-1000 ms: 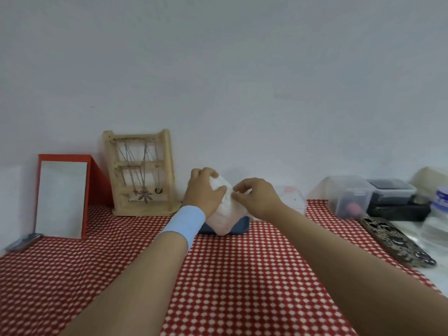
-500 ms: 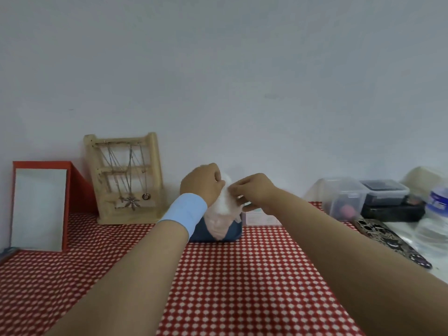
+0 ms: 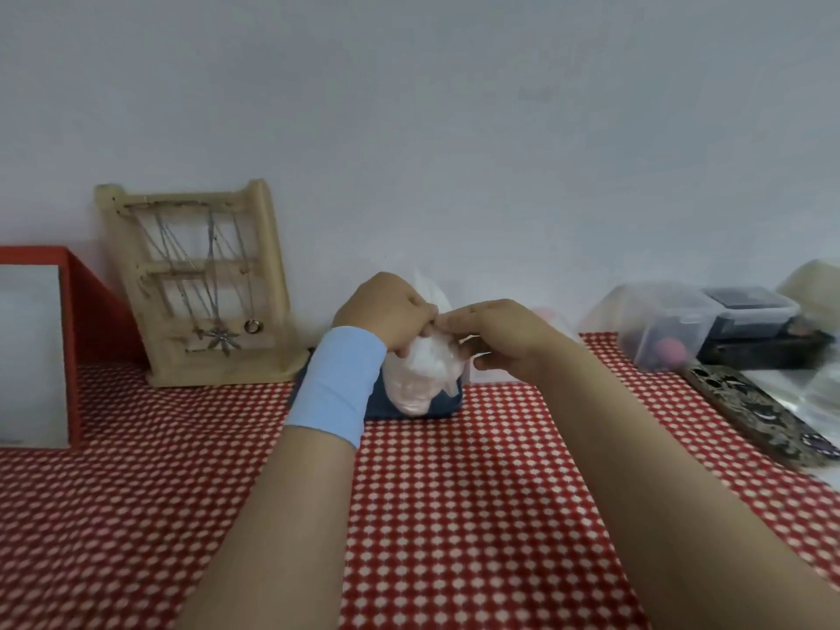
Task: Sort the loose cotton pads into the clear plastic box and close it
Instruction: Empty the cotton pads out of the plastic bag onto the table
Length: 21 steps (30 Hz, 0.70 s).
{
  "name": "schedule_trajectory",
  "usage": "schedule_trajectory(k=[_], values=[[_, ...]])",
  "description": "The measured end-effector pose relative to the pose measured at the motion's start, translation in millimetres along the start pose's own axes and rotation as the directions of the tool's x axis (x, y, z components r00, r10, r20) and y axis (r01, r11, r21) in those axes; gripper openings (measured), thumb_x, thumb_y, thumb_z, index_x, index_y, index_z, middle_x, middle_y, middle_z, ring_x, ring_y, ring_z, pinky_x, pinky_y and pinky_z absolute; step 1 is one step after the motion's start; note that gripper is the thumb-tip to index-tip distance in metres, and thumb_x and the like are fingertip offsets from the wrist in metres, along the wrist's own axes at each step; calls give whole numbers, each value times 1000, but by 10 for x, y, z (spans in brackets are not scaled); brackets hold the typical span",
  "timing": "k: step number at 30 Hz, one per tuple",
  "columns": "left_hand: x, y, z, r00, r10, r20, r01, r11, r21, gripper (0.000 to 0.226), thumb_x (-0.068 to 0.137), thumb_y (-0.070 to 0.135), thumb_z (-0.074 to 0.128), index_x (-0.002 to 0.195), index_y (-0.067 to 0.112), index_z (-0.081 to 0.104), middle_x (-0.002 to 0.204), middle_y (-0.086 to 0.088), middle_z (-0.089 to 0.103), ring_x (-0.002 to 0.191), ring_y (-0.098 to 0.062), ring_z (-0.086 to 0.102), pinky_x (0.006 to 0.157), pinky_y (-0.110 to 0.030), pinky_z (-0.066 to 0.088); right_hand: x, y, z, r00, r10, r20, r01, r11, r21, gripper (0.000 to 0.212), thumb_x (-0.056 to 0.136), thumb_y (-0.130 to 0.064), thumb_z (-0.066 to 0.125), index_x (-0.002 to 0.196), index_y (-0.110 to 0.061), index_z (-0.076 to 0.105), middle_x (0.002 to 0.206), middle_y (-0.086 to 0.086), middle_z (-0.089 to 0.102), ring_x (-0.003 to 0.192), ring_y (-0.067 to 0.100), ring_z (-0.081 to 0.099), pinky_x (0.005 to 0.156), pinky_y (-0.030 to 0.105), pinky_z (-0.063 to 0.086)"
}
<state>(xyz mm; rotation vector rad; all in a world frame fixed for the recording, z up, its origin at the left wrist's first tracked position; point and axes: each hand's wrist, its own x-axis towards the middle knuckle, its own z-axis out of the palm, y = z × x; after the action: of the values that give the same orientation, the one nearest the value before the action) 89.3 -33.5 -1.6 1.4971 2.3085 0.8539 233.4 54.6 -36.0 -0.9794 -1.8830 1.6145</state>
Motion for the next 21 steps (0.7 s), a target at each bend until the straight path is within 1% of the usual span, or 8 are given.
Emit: schedule_trajectory(k=[4, 6, 8, 10, 12, 15, 18, 21], values=[[-134, 5, 202, 992, 49, -118, -44, 998, 40, 29, 89, 30, 57, 79, 8, 73, 86, -12, 73, 61, -19, 56, 75, -45, 58, -91, 68, -85, 999, -42, 29, 44, 997, -62, 18, 92, -21, 67, 89, -7, 77, 75, -2, 69, 57, 11, 51, 53, 24, 38], [-176, 43, 273, 985, 66, -157, -54, 995, 78, 28, 88, 32, 57, 87, 8, 73, 90, -10, 74, 69, -23, 63, 75, -44, 58, -147, 58, -85, 994, -105, 24, 108, 973, -203, 19, 95, -20, 61, 85, -8, 73, 70, -5, 64, 57, 11, 48, 54, 23, 36], [-197, 93, 296, 981, 83, -174, -65, 992, 107, 27, 87, 33, 59, 89, 10, 75, 89, -8, 75, 80, -27, 69, 74, -41, 57, -174, 46, -67, 980, -201, 1, 183, 889, -419, 22, 97, -20, 53, 91, -8, 71, 82, -2, 69, 71, 12, 58, 63, 27, 46], [-208, 119, 303, 974, 104, -204, -77, 988, 136, 27, 86, 32, 60, 85, 9, 73, 86, -10, 74, 72, -28, 65, 65, -37, 54, -187, 62, -41, 961, -275, -2, 229, 803, -551, 29, 98, -21, 47, 96, -3, 69, 90, 9, 69, 77, 16, 58, 74, 39, 50], [-211, 113, 307, 962, 116, -249, -75, 983, 170, 28, 85, 31, 59, 74, 7, 66, 77, -14, 68, 61, -22, 52, 56, -32, 45, -190, 110, -57, 951, -307, -28, 229, 765, -602, 32, 98, -24, 46, 95, 2, 65, 82, 9, 63, 71, 17, 51, 69, 40, 47], [-253, 101, 240, 934, 126, -335, -63, 979, 192, 28, 84, 32, 56, 62, 14, 51, 63, -6, 54, 58, -21, 46, 55, -30, 40, -186, 151, -131, 931, -343, -126, 175, 722, -670, 27, 95, -27, 49, 81, -6, 58, 73, 3, 57, 64, 16, 48, 62, 35, 43], [-276, 46, 99, 865, 148, -480, -75, 983, 167, 26, 85, 33, 55, 69, 13, 61, 69, -3, 65, 66, -24, 59, 58, -31, 45, -176, 123, -230, 891, -351, -286, 60, 717, -694, 27, 91, -29, 52, 70, -13, 50, 67, 1, 54, 60, 17, 47, 56, 29, 38], [-260, -42, 45, 862, 126, -490, -99, 992, 81, 25, 88, 30, 54, 71, 13, 62, 73, -3, 65, 71, -22, 60, 56, -28, 41, -150, 123, -296, 894, -274, -355, -71, 696, -714, 25, 88, -32, 54, 82, -9, 61, 73, 5, 62, 65, 19, 56, 60, 31, 45]])
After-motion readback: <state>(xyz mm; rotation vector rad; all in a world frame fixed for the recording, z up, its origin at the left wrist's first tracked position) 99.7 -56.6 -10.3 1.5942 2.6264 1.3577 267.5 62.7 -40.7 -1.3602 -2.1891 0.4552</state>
